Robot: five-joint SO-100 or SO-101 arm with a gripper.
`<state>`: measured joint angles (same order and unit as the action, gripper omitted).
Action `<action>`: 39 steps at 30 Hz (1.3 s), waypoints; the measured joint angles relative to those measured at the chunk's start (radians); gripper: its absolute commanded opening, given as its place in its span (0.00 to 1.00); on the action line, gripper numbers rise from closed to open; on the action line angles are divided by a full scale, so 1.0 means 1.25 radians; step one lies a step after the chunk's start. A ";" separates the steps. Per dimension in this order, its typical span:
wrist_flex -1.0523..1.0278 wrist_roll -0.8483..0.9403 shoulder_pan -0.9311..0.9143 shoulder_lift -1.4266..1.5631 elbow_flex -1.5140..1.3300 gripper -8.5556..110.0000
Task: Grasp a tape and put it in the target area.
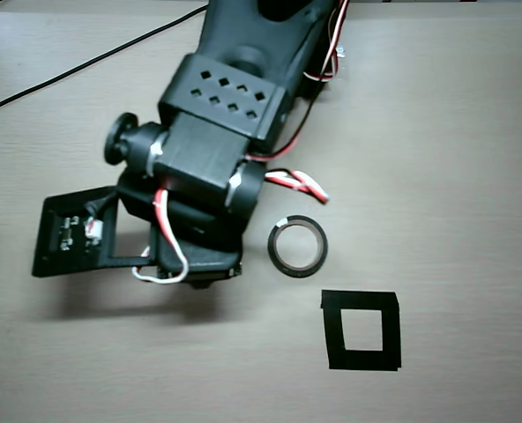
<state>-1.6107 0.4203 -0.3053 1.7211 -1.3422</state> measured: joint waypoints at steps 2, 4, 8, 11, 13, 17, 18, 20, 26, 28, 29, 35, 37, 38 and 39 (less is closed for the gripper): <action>0.000 0.000 0.004 0.001 0.000 0.16; 0.000 0.000 0.004 0.001 0.000 0.16; 0.000 0.000 0.004 0.001 -0.002 0.16; 0.001 0.000 0.004 0.001 -0.006 0.16; 0.001 0.000 0.004 0.005 -0.010 0.16; 0.001 0.000 0.004 0.026 -0.033 0.16; 0.001 0.000 0.010 0.032 -0.044 0.17; 0.012 0.004 0.023 0.056 -0.083 0.17; 0.103 0.052 0.065 0.211 -0.299 0.16; 0.125 0.061 0.091 0.264 -0.374 0.16; 0.144 0.065 0.103 0.285 -0.412 0.16; 0.226 0.082 0.173 0.329 -0.573 0.16; 0.241 0.082 0.194 0.329 -0.603 0.16; 0.258 0.082 0.200 0.329 -0.619 0.16; 0.269 0.086 0.207 0.329 -0.632 0.16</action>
<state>-1.2747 0.5277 -0.0460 2.1322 -2.1322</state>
